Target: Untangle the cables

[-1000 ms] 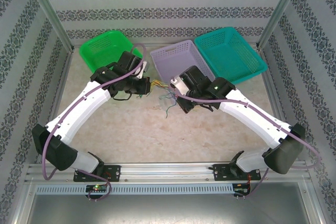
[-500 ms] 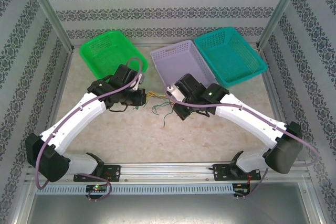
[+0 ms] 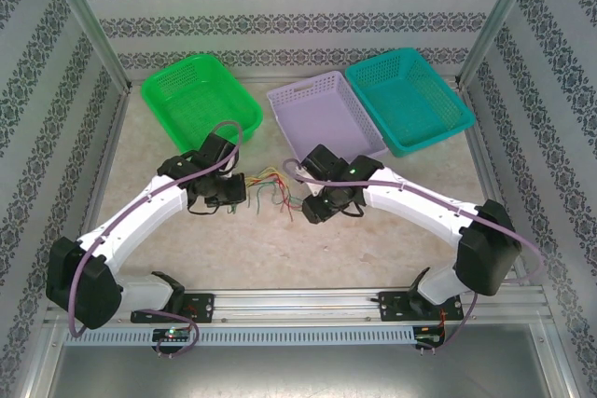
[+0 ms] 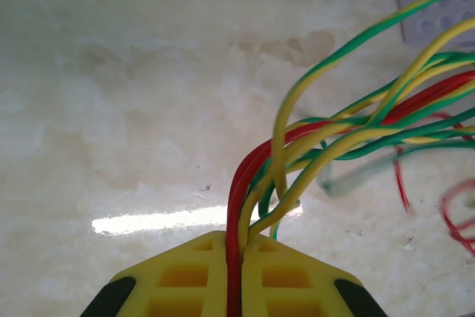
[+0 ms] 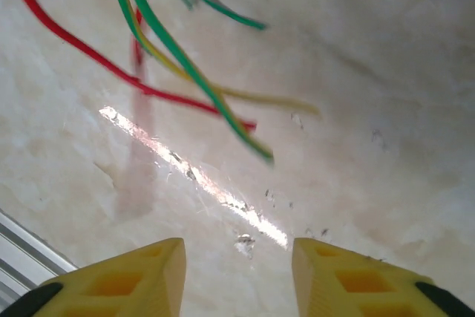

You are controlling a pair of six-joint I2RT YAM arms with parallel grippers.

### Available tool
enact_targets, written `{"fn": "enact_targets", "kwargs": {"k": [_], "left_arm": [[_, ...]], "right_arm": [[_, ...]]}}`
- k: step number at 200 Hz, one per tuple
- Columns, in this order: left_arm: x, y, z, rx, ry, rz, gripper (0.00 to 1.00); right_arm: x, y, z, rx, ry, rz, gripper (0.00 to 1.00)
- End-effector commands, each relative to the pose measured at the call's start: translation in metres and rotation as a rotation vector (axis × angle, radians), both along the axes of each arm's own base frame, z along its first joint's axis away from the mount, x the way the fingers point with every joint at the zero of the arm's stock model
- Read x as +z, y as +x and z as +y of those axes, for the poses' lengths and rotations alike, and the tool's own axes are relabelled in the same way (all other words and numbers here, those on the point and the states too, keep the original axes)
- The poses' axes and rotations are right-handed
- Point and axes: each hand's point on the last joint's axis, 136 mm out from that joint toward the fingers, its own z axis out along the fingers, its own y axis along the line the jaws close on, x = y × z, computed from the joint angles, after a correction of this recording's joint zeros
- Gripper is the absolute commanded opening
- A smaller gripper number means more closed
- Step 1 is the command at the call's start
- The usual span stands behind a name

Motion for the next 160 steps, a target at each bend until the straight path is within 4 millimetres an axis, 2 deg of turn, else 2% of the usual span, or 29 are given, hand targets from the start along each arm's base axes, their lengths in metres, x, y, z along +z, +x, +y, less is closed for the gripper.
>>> {"fn": "enact_targets", "kwargs": {"k": [1,51,74,100,130,160], "left_arm": [[0.002,0.007,0.0,0.077,-0.035,-0.023,0.0],[0.002,0.004,-0.001,0.083,-0.042,-0.005,0.0],[0.005,0.001,0.005,0.104,-0.022,-0.002,0.0],[0.01,-0.005,0.005,0.103,-0.038,-0.003,0.0],[0.043,-0.004,-0.015,0.108,-0.188,-0.032,0.0],[0.08,-0.002,-0.025,0.115,-0.288,-0.078,0.0]], "right_arm": [[0.005,0.0,-0.014,-0.116,0.011,-0.004,0.47],[-0.003,-0.011,-0.016,-0.313,0.156,0.044,0.49],[-0.009,-0.009,-0.026,-0.49,0.188,0.062,0.49],[-0.012,-0.007,-0.026,-0.664,0.292,0.087,0.45],[-0.008,0.0,-0.02,-0.748,0.414,0.08,0.39],[0.006,0.01,-0.028,-0.838,0.531,0.075,0.4]]}}
